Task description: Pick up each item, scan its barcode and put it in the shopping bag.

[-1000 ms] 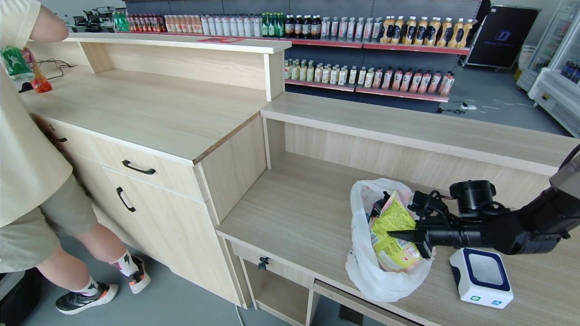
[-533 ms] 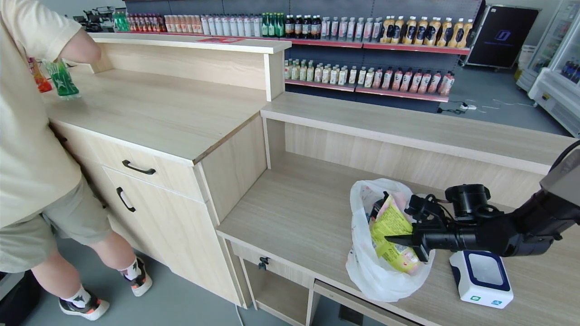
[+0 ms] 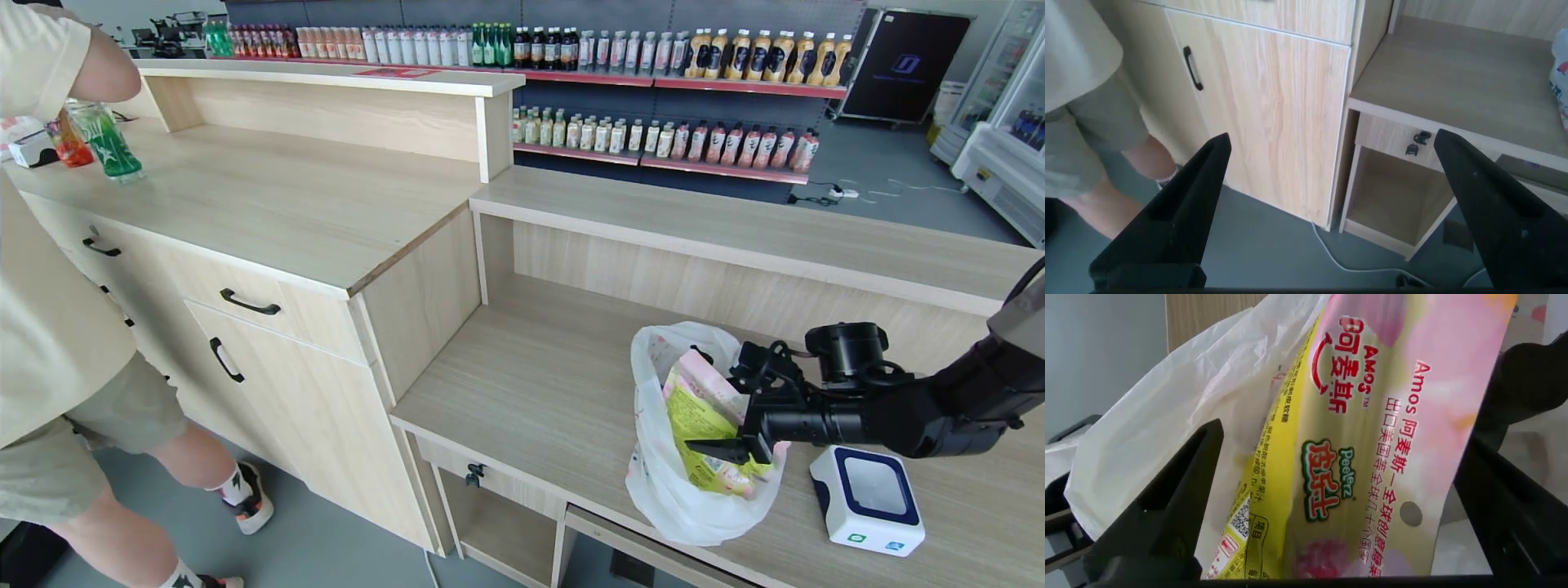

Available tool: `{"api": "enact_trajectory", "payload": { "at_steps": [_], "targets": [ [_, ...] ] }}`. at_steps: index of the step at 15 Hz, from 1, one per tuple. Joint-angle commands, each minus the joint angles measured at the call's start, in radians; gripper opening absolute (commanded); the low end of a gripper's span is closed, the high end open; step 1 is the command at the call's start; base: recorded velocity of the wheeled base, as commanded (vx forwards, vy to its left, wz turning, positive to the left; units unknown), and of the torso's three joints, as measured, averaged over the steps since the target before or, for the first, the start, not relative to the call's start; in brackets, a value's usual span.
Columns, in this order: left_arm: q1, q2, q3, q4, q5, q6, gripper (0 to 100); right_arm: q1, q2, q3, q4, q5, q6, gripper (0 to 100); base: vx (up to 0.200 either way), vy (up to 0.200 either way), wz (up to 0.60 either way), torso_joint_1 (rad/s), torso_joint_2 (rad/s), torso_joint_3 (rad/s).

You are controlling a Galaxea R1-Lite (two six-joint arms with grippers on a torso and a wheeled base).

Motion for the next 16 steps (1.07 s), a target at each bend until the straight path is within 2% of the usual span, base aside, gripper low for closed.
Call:
{"api": "enact_trajectory", "payload": {
  "at_steps": [1,4,6,10,11,14,15,16],
  "targets": [
    [0.0,0.0,0.0,0.0,0.0,0.0,100,0.003,-0.094,0.009,0.003,0.0,0.028,100,0.0,0.0,0.0,0.0,0.0,0.0],
    [0.0,0.0,0.0,0.0,0.0,0.0,100,0.002,-0.258,0.015,0.0,-0.002,0.103,100,0.0,0.0,0.0,0.0,0.0,0.0],
    [0.0,0.0,0.0,0.0,0.0,0.0,100,-0.031,-0.342,0.019,-0.003,-0.002,0.103,100,0.0,0.0,0.0,0.0,0.0,0.0],
    [0.0,0.0,0.0,0.0,0.0,-0.001,100,-0.106,-0.52,0.13,-0.003,-0.008,0.08,100,0.0,0.0,0.0,0.0,0.0,0.0],
    [0.0,0.0,0.0,0.0,0.0,0.0,100,-0.123,-0.545,0.128,-0.003,-0.028,0.062,100,0.0,0.0,-0.6,-0.002,0.0,0.002],
    [0.0,0.0,0.0,0.0,0.0,0.0,100,-0.132,-0.596,0.071,-0.009,-0.149,0.12,100,0.0,0.0,-0.6,0.001,0.0,0.004],
    [0.0,0.0,0.0,0.0,0.0,0.0,100,-0.123,-0.611,0.039,-0.01,-0.229,0.183,100,0.0,0.0,-0.6,0.017,0.01,0.002],
    [0.0,0.001,0.0,0.0,0.0,0.0,100,-0.103,-0.62,0.009,-0.006,-0.351,0.243,100,0.0,0.0,-0.6,0.002,0.0,0.002]
  ]
}}
